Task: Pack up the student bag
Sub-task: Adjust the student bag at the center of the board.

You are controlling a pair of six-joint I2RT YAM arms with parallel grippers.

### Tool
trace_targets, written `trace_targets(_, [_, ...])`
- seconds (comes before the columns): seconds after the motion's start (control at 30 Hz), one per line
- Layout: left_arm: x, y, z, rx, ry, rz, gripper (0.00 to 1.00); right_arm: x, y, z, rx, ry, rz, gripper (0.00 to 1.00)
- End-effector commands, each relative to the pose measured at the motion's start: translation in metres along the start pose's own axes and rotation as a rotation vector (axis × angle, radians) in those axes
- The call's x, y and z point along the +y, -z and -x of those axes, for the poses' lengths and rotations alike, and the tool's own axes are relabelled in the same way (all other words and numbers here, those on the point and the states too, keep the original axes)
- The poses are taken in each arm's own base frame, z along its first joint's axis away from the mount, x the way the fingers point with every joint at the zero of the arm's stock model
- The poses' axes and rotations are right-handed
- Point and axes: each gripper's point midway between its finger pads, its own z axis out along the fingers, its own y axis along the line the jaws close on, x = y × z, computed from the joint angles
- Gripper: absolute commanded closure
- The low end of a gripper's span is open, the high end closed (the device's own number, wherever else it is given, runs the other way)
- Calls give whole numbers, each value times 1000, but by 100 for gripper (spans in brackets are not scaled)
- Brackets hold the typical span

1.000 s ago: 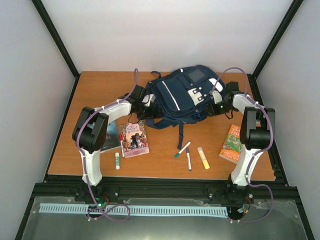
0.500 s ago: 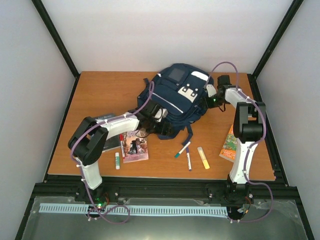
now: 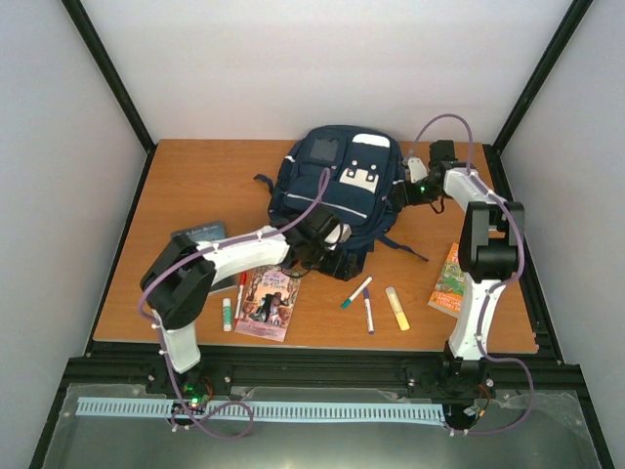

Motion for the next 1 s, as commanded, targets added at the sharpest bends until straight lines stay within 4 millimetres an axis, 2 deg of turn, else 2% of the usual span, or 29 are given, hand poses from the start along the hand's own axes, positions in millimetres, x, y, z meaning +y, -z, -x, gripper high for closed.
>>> trace_targets(0.0, [-20,57,12,-55,-116,10,0,30,59,8,-76,45,26,33])
trace_targets(0.07, [-22,75,5,-55,-148,11,0,37,74,2,-90,75,6,32])
trace_targets(0.2, [-30,107,-8,-48,-202,-10,0,55,89,-27,-82,102,23,29])
trace_targets(0.3, [-16,133,-3,-134,-168,35,0,75,97,-49,-80,115,83,30])
trace_targets(0.37, [7,155,9,-221,-91,70,0,92,106,-61,-90,140,134,30])
trace_targets(0.47, [63,179,24,-335,87,171,0,107,118,-73,-107,162,160,31])
trace_targets(0.53, [98,187,30,-375,199,213,0,114,125,-79,-122,170,169,33])
trace_targets(0.6, [122,186,36,-390,268,225,0,118,128,-85,-128,167,178,34])
trace_targets(0.67, [139,177,41,-387,312,233,0,122,128,-89,-134,168,194,36])
trace_targets(0.8, [140,140,54,-361,316,106,0,130,125,-102,-137,174,238,37])
trace_targets(0.97, [137,92,55,-287,327,-25,2,129,116,-112,-110,171,250,38])
